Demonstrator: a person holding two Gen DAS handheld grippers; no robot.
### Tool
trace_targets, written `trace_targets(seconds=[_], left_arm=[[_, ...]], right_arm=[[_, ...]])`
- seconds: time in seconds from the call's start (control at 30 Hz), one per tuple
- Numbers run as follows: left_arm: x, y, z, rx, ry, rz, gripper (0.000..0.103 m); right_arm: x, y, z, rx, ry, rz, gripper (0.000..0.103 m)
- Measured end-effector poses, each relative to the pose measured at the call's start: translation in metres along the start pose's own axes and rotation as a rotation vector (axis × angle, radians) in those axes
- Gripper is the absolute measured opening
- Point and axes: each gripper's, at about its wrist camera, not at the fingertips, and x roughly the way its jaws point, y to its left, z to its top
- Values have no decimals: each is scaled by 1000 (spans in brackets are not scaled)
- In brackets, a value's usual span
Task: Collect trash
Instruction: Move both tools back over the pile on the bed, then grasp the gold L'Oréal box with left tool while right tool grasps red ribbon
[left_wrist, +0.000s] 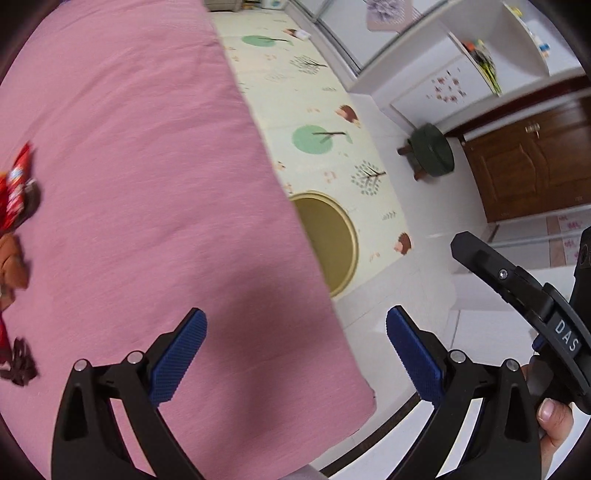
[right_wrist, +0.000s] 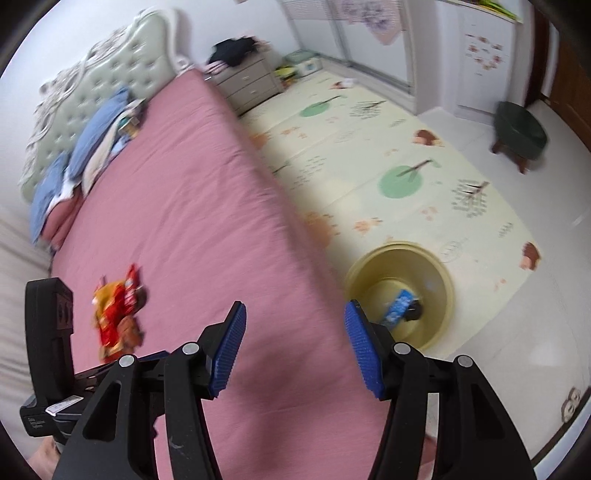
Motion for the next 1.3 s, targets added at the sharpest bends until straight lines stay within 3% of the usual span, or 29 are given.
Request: trace_targets(seconds=[0.47,0.8,1.07,1.3], left_arm=[[-77,164,-66,-265,-92,115,97],[-113,270,-103,-426,-145,161,97],[-126,323,-92,-369,-159,220,97],[-125,359,-67,-236,-135,280,97]], right_arm=[[58,178,-47,-274,148,160,55],[104,279,-76,-384,224,220,55],[151,341,-79,-405,260,231,55],[199,379,-69,-325,279,222,55]])
